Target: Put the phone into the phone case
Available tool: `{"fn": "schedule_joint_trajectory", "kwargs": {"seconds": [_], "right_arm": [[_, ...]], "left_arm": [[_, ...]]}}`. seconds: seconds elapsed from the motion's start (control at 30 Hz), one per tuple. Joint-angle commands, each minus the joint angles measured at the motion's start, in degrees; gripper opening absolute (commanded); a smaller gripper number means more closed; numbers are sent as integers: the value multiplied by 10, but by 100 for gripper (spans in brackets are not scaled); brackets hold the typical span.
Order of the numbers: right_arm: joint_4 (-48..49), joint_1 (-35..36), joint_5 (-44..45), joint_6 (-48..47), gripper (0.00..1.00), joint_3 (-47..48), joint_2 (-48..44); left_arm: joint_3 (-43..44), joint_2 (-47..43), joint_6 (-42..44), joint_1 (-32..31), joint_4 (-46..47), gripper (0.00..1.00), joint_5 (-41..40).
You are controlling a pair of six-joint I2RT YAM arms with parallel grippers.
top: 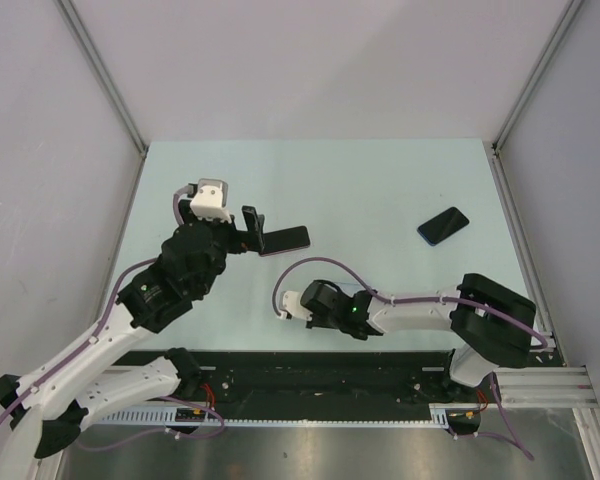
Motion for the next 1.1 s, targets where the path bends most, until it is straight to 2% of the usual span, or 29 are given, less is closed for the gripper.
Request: {"fn": "schedule_joint_trajectory", "kwargs": {"seconds": [0.0,0.13,0.37,0.4,0.47,0.5,0.53,0.6,0.63,0.73,0.77,0.8,0.83,0.87,0.97,1.07], "right_arm": [[62,23,38,-32,7,-4,-14],[74,13,71,28,16,-11,-43],[84,-10,41,129,27,-47,-124],[85,-17,45,142,31,-48,-133],[85,-63,29,195,34,-48,-160],[87,-83,6,215,46,-48,-170],[90,-127,0,233,53,-48,-181],[95,-172,17,295,61,-48,-211],[96,-219,28,316,61,-47,-222],[68,-303,83,462,64,-34,-248],[51,-370,85,540,69,-28,-249],[32,-400,85,582,74,-23,-246],[-1,-433,76,608,74,-10,-241],[-11,-485,64,629,75,-5,-234],[-21,-563,38,668,97,10,-188],[-30,-589,73,672,98,43,-126]], "left_arm": [[1,-8,-14,-1,16,100,-19],[-1,-9,-17,0,17,100,-2],[-5,-11,-15,0,21,100,-1],[-5,-11,-15,-1,21,100,0],[-4,-6,-15,-1,21,100,4],[-4,-6,-15,-1,21,100,4],[-4,-4,-14,0,22,100,6],[-5,-1,-11,0,23,100,11],[-5,1,-9,0,24,100,14],[-4,16,-9,-2,24,100,41],[-3,27,-10,-2,24,100,53],[-1,32,-12,-5,23,100,68],[5,38,-14,-6,19,100,74],[8,44,-15,-5,15,99,78],[12,58,-16,-6,9,100,79],[13,63,-15,-7,8,100,80]]}}
